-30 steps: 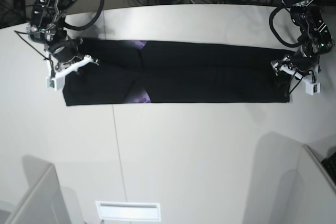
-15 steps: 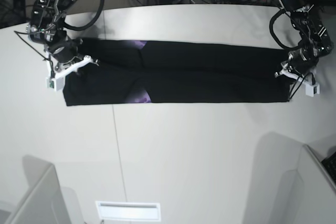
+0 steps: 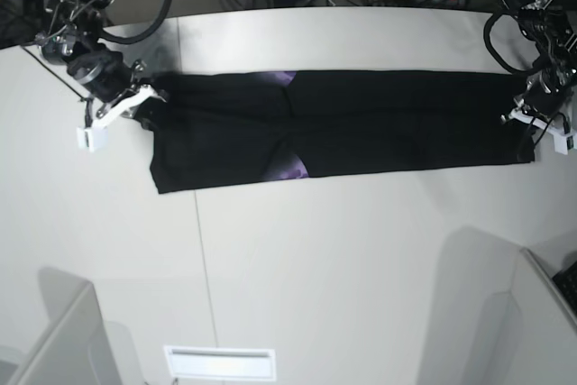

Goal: Fold the T-shirt properly
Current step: 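Move both grippers to the ends of the folded strip and grasp, then lift the strip end with the left gripper and fold it toward the middle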

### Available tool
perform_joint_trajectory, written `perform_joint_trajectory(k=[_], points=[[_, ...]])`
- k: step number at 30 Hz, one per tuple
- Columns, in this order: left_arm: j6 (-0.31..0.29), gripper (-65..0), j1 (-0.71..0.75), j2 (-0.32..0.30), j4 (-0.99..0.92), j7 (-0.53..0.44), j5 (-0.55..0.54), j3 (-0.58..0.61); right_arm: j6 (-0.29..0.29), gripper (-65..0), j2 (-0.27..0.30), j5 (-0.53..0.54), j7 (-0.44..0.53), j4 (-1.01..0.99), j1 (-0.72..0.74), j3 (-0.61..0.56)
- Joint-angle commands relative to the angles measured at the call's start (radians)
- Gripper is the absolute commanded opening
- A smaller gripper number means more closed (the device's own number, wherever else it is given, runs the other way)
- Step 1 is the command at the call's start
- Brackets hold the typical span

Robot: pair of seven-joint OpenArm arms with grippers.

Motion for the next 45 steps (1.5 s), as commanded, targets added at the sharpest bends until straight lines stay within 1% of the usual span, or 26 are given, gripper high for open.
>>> perform_joint_trajectory(k=[1,2,9,12,13,15,17,19,22,24,26,30,34,37,41,45], points=[[-0.005,-65.0,0.009,-0.021,0.059,-0.021,-0.013,-0.007,0.006,-65.0,0.008,0.019,0.011,0.018,0.006,0.001],[-0.005,-65.0,0.023,-0.017,0.098,-0.019,-0.013,-0.007,0.006,-65.0,0.008,0.019,0.011,0.017,0.006,0.001],[-0.003,-65.0,0.130,0.088,0.379,-0.008,-0.013,-0.002,0.006,-65.0,0.009,0.017,0.011,0.012,0.009,0.001],[-0.002,-65.0,0.164,0.106,0.468,0.004,-0.013,0.058,0.004,-65.0,0.009,0.017,0.011,0.006,0.011,0.001],[-0.002,-65.0,0.173,0.108,0.491,0.019,-0.013,0.078,0.004,-65.0,0.009,0.017,0.011,0.002,0.012,0.001],[0.013,-65.0,0.181,0.134,0.526,0.056,-0.013,0.104,0.004,-65.0,0.011,0.011,0.011,-0.003,0.012,0.001],[0.036,-65.0,0.181,0.168,0.546,0.075,-0.013,0.116,0.004,-65.0,0.016,-0.024,0.011,-0.003,0.012,-0.007],[0.046,-65.0,0.181,0.198,0.546,0.075,-0.013,0.142,0.004,-65.0,0.014,-0.073,0.011,-0.003,0.012,-0.007],[0.050,-65.0,0.181,0.207,0.546,0.073,-0.013,0.211,0.004,-65.0,0.009,-0.144,0.011,-0.003,0.012,-0.007],[0.095,-65.0,0.181,0.215,0.546,0.070,-0.015,0.257,0.004,-65.0,0.009,-0.170,0.013,-0.003,0.012,-0.007],[0.133,-65.0,0.173,0.234,0.546,0.067,-0.015,0.296,0.004,-65.0,0.009,-0.176,0.014,-0.003,0.012,-0.005],[0.168,-65.0,0.142,0.238,0.541,0.068,-0.016,0.395,0.004,-65.0,0.009,-0.176,0.011,-0.003,0.012,-0.005],[0.225,-65.0,0.125,0.269,0.543,0.068,-0.015,0.463,0.004,-65.0,0.014,-0.176,0.011,-0.003,0.012,-0.005],[0.250,-65.0,0.109,0.269,0.535,0.068,-0.015,0.523,0.004,-65.0,0.014,-0.176,0.011,-0.003,0.012,-0.005],[0.299,-65.0,0.089,0.270,0.534,0.067,-0.015,0.603,0.004,-65.0,0.016,-0.176,0.011,-0.003,0.012,-0.004],[0.307,-65.0,0.086,0.272,0.534,0.067,-0.015,0.644,0.004,-65.0,0.014,-0.176,0.011,-0.003,0.012,-0.005]])
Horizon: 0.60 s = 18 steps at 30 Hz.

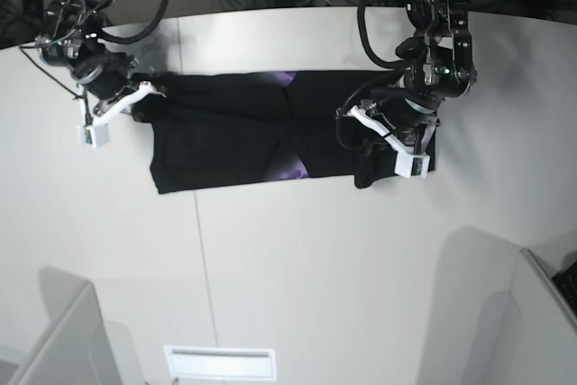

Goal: Fold the T-shirt properly
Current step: 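Lift the strip end with the left gripper and fold it toward the middle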

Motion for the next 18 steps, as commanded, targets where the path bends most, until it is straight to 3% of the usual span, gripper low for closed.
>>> perform_joint_trajectory(k=[1,18], points=[[-0.006,-65.0,-0.010,0.001,0.012,-0.019,-0.011,0.012,0.005,-65.0,0.007,0.011,0.016,0.015,0.007,0.003],[-0.006,-65.0,-0.016,0.021,-0.047,-0.020,-0.016,0.027,0.005,-65.0,0.006,0.011,0.020,0.015,0.007,0.003]])
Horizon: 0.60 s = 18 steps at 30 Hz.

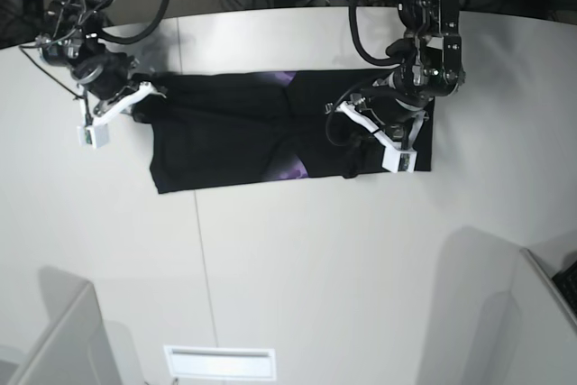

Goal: Fold the T-shirt properly
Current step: 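Lift the strip end with the left gripper and fold it toward the middle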

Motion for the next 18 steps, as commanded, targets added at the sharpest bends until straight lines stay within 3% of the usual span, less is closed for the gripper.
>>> perform_joint_trajectory(k=[1,13,18], points=[[-0.005,-65.0,-0.010,0.002,0.018,-0.019,-0.014,-0.001,0.005,-65.0,0.008,0.010,0.017,0.015,0.007,0.002],[-0.005,-65.0,-0.010,0.002,0.018,-0.013,-0.015,0.000,0.005,-65.0,0.005,0.010,0.016,0.015,0.007,0.000],[-0.005,-35.4,-0.010,0.002,0.018,-0.014,-0.017,0.002,0.005,-65.0,0.005,0.010,0.014,0.015,0.007,0.000]])
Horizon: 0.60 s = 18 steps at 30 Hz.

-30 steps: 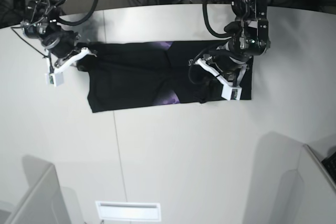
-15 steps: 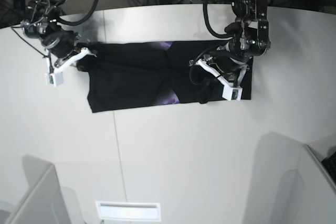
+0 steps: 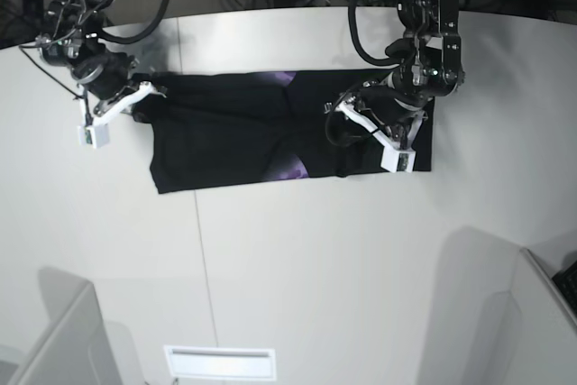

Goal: Fold the T-shirt properly
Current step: 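Lift the strip end with the left gripper and fold it toward the middle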

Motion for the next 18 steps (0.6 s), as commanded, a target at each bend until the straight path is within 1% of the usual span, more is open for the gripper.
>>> perform_joint_trajectory(k=[1,2,5,7,9,11,13,16,17,18], points=[[-0.005,-29.8,-0.010,0.002,0.018,-0.019,-0.016,0.009,0.005,-65.0,0.006,0.010,0.014,0.015,0.007,0.000],[-0.005,-24.4,-0.011,0.002,0.018,-0.020,-0.016,0.027,0.005,-65.0,0.006,0.010,0.014,0.015,0.007,0.000],[-0.005,-13.2,-0.031,0.000,0.018,-0.020,-0.016,0.090,0.005,-65.0,0.006,0.010,0.014,0.015,0.007,0.000],[-0.005,-10.5,-0.047,0.000,-0.004,-0.020,-0.016,0.139,0.005,-65.0,0.004,0.010,0.014,0.015,0.007,0.000],[-0.005,-11.4,-0.067,0.000,-0.027,-0.020,-0.016,0.184,0.005,-65.0,0.004,0.010,0.012,0.015,0.007,0.000],[-0.005,-13.0,-0.076,0.000,-0.039,-0.020,-0.016,0.214,0.005,-65.0,0.004,0.010,0.012,0.015,0.007,0.002],[-0.005,-16.1,-0.077,0.000,-0.037,-0.017,-0.016,0.210,0.005,-65.0,0.004,0.012,0.012,0.015,0.007,0.006],[-0.005,-26.8,-0.053,-0.003,0.013,-0.014,-0.017,0.157,0.005,-65.0,0.004,0.013,0.012,0.015,0.007,0.005],[-0.005,-31.1,-0.036,-0.005,0.045,-0.014,-0.017,0.130,0.005,-65.0,0.004,0.013,0.012,0.015,0.007,0.003],[-0.005,-37.0,-0.016,-0.005,0.088,-0.014,-0.017,0.093,0.005,-65.0,0.004,0.013,0.012,0.015,0.007,0.002]])
